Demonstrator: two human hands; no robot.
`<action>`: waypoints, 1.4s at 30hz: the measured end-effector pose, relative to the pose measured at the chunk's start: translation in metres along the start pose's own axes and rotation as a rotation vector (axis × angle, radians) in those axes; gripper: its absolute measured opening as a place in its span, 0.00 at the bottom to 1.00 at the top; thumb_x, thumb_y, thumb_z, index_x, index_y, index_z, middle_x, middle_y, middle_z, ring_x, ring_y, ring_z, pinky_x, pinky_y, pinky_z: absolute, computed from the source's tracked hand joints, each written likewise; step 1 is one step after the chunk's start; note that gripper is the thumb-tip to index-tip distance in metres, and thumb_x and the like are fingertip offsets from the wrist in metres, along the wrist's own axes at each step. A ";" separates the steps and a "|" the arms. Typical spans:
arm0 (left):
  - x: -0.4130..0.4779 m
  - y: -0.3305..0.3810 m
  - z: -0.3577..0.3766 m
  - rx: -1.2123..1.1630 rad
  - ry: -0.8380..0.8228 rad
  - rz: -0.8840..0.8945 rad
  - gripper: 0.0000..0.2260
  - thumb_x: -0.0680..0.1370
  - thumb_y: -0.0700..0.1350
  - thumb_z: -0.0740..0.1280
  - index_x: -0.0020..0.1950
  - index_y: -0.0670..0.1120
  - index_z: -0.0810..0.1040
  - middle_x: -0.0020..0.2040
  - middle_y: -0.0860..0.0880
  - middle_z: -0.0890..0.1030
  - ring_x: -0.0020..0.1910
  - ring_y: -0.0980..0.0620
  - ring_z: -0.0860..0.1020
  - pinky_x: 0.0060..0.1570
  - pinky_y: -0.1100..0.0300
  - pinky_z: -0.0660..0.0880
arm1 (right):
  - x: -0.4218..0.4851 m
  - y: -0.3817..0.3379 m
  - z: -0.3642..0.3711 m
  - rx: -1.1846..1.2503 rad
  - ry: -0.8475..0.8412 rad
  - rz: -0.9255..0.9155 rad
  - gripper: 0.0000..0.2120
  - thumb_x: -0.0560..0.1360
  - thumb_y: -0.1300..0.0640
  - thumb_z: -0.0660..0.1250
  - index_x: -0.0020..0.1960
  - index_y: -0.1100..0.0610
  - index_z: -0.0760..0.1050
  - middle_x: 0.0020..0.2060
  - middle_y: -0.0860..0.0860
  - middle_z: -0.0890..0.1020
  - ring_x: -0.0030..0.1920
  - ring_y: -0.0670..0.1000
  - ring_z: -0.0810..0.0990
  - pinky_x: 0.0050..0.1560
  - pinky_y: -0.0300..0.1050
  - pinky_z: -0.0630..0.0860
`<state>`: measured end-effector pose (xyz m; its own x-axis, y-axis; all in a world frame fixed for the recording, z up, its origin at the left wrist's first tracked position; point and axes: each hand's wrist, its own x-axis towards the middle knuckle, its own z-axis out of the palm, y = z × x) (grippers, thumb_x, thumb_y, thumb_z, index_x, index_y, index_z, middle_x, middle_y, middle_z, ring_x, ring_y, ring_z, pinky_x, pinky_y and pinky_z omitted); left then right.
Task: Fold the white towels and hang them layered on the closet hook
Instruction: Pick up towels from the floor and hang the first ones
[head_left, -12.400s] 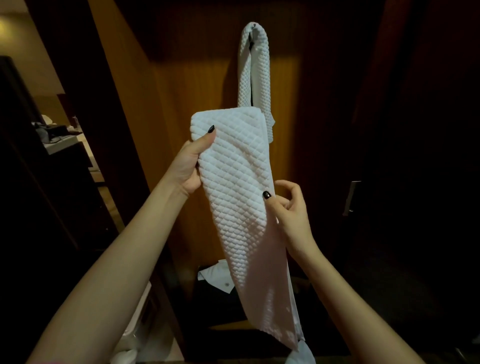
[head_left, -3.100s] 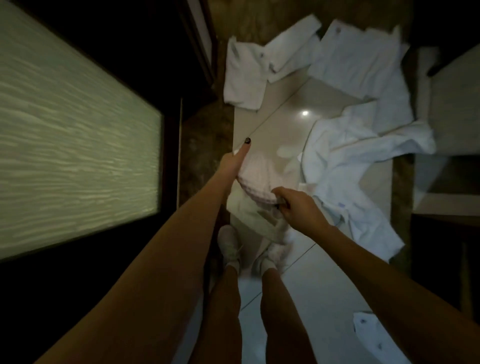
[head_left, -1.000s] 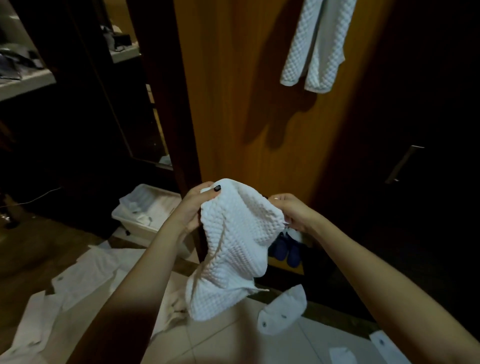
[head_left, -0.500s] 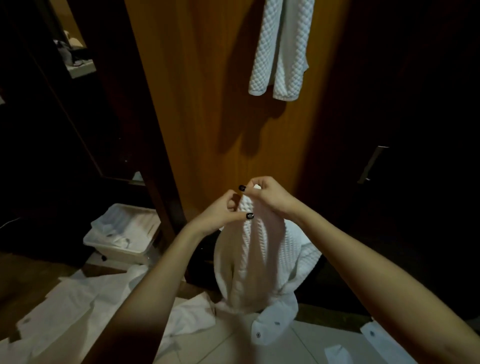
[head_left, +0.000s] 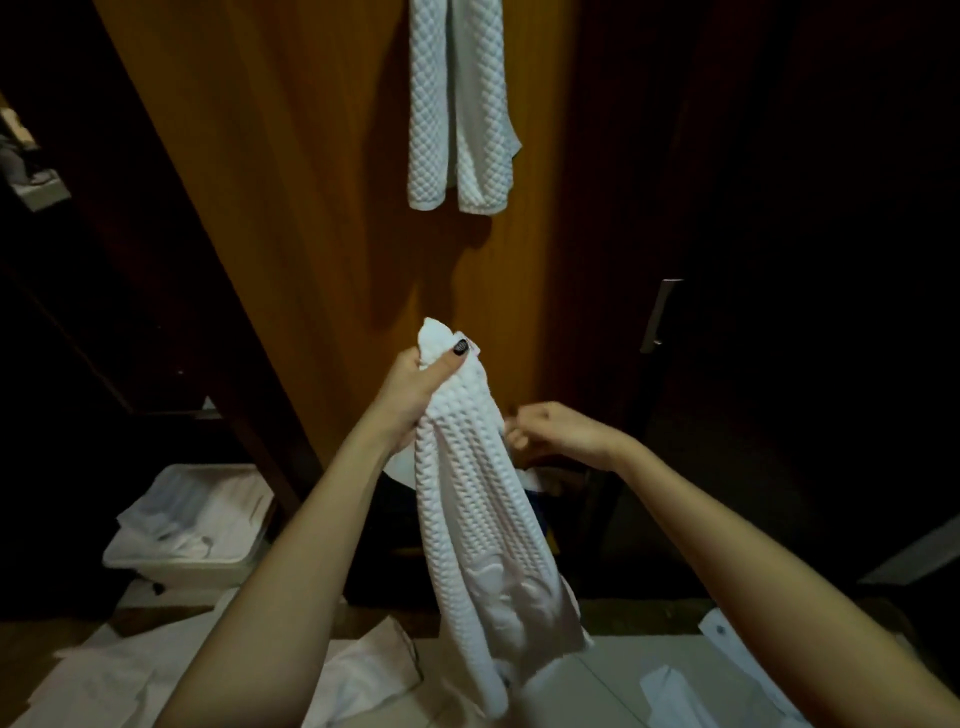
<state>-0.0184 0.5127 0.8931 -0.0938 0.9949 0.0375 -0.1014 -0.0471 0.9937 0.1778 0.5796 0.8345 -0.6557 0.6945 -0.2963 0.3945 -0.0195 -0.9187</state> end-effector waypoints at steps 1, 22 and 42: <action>-0.002 0.004 -0.001 -0.010 0.008 0.017 0.16 0.72 0.53 0.69 0.51 0.42 0.80 0.40 0.49 0.85 0.40 0.52 0.84 0.37 0.61 0.78 | 0.001 0.007 0.001 -0.084 -0.025 -0.024 0.09 0.79 0.52 0.66 0.55 0.55 0.81 0.51 0.53 0.83 0.52 0.55 0.81 0.66 0.62 0.72; -0.052 0.058 -0.072 -0.199 0.400 0.247 0.11 0.82 0.46 0.62 0.59 0.40 0.77 0.45 0.46 0.85 0.44 0.50 0.84 0.41 0.58 0.80 | 0.036 0.011 0.040 -0.438 -0.053 -0.003 0.15 0.77 0.54 0.70 0.46 0.68 0.76 0.36 0.56 0.75 0.35 0.52 0.72 0.37 0.44 0.65; -0.079 -0.024 -0.054 0.625 0.235 0.121 0.11 0.79 0.32 0.64 0.55 0.42 0.82 0.56 0.45 0.80 0.61 0.50 0.76 0.53 0.78 0.67 | 0.015 -0.030 0.050 0.452 0.178 0.008 0.29 0.79 0.70 0.58 0.77 0.55 0.60 0.38 0.58 0.84 0.37 0.54 0.85 0.36 0.46 0.82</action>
<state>-0.0625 0.4308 0.8607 -0.2882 0.9368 0.1983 0.5087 -0.0257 0.8606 0.1239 0.5541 0.8448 -0.5178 0.8047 -0.2904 0.0539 -0.3080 -0.9498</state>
